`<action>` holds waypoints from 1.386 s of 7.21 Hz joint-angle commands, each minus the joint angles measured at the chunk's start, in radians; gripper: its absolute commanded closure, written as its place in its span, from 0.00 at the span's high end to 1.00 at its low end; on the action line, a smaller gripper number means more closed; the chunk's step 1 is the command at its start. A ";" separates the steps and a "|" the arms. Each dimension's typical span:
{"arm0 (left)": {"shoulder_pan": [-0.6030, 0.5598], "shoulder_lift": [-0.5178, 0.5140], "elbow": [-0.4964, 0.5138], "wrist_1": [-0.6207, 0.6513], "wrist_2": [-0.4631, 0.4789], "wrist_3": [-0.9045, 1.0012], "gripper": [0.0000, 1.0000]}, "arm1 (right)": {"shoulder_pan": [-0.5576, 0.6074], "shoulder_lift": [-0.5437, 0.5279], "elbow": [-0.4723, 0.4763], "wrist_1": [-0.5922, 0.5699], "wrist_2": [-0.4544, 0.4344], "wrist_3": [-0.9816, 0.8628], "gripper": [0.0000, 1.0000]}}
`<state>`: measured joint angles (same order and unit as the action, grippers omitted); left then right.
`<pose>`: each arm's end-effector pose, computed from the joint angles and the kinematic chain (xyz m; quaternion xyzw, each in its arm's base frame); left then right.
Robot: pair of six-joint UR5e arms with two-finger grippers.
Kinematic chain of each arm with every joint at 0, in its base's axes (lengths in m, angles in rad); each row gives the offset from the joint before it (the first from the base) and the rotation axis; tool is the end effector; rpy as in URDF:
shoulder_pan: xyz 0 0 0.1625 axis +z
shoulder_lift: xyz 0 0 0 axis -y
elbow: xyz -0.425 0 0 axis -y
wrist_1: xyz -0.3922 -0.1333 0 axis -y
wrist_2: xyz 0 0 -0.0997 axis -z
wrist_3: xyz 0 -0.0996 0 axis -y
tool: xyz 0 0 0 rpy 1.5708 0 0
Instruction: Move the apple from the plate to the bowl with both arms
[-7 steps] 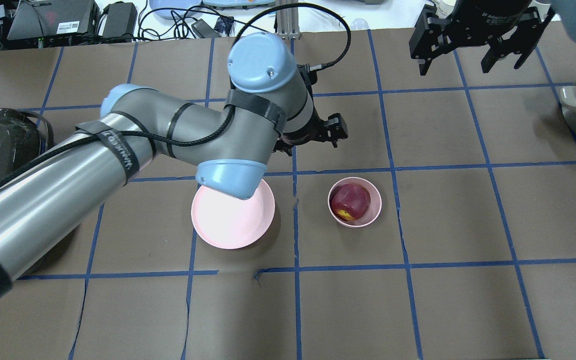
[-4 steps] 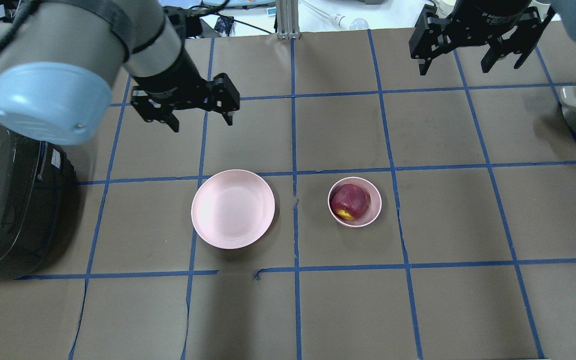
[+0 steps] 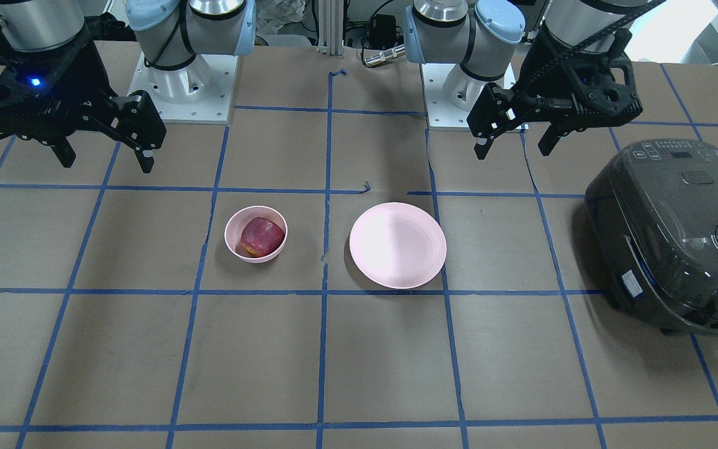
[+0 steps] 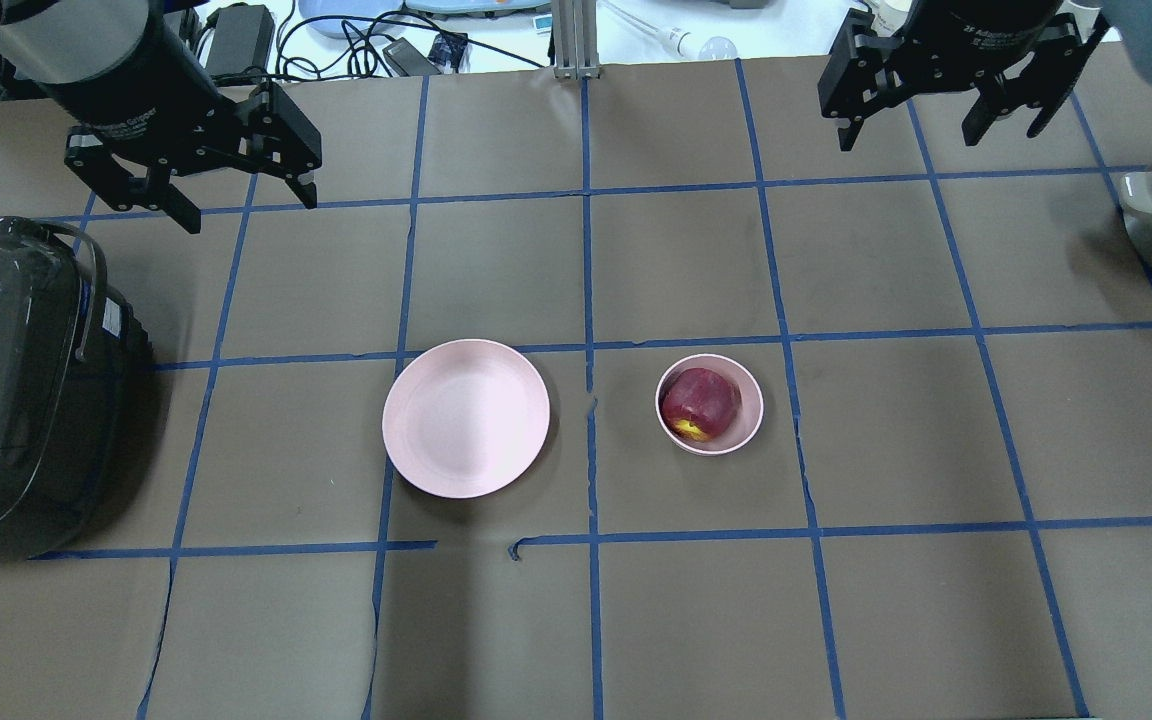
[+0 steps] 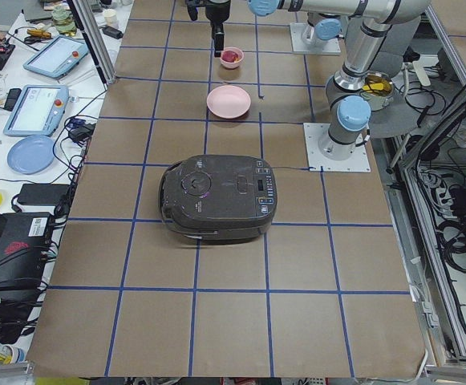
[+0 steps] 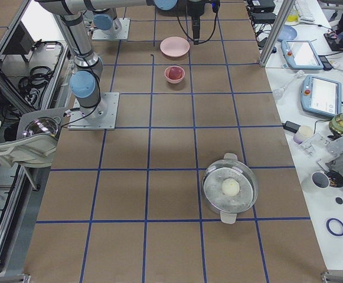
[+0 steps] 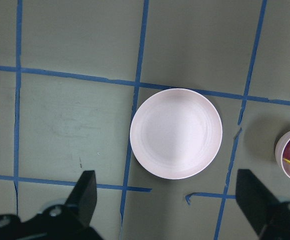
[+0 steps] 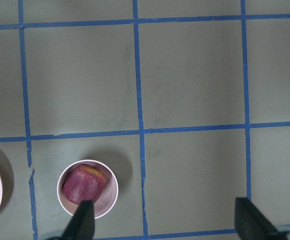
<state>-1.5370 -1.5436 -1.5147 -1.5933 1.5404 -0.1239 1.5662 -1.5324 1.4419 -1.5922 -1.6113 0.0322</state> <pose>-0.1199 -0.4892 0.5267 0.0783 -0.9964 0.0297 0.0165 0.1269 -0.5177 0.5349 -0.0195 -0.9980 0.0562 0.0194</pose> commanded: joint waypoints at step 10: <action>-0.018 -0.006 0.004 -0.019 0.043 0.004 1.00 | 0.000 0.000 0.002 0.000 0.002 0.000 1.00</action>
<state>-1.5552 -1.5483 -1.5119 -1.6116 1.5844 -0.1206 1.5662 -1.5324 1.4423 -1.5923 -1.6105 0.0323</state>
